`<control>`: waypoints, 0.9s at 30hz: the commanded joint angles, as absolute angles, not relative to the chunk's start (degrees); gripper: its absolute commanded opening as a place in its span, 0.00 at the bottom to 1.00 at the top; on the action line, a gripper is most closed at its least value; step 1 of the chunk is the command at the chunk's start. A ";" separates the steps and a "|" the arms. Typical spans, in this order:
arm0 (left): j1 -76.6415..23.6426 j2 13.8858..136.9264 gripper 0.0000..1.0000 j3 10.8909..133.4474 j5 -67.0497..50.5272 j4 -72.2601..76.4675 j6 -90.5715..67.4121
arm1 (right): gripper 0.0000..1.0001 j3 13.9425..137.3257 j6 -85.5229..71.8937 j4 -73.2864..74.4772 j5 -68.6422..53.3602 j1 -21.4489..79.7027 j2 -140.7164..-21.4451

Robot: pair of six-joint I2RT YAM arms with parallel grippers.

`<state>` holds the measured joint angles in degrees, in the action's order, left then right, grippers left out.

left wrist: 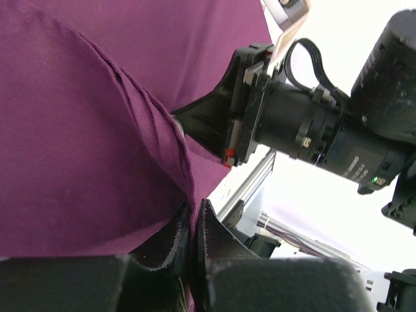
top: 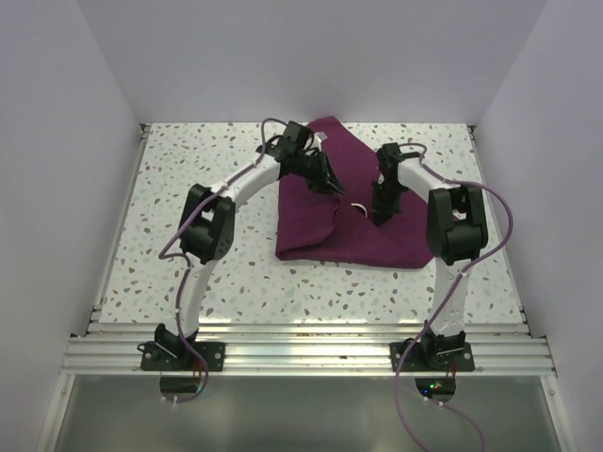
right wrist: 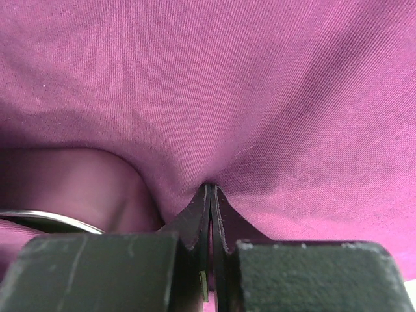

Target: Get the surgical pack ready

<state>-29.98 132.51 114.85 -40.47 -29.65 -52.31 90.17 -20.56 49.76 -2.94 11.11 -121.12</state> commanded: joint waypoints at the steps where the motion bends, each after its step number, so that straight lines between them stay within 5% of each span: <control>1: -30.59 133.68 0.02 117.95 -43.15 -23.91 -54.93 | 0.00 88.94 -20.48 46.67 -4.66 11.60 -125.77; 3: -30.67 134.38 0.07 117.86 -43.42 -23.56 -54.84 | 0.00 89.38 -20.48 46.76 -4.75 11.60 -126.03; 9: -30.76 134.39 0.45 118.65 -43.51 -24.86 -51.78 | 0.00 90.88 -20.30 47.55 -5.45 11.51 -126.74; 12: -30.24 133.77 0.53 120.76 -41.14 -29.78 -46.95 | 0.00 91.76 -20.04 47.90 -5.89 11.60 -126.91; 27: -26.28 122.79 0.47 114.18 -31.57 -40.25 -32.10 | 0.00 96.15 -18.55 55.71 -3.08 9.76 -119.81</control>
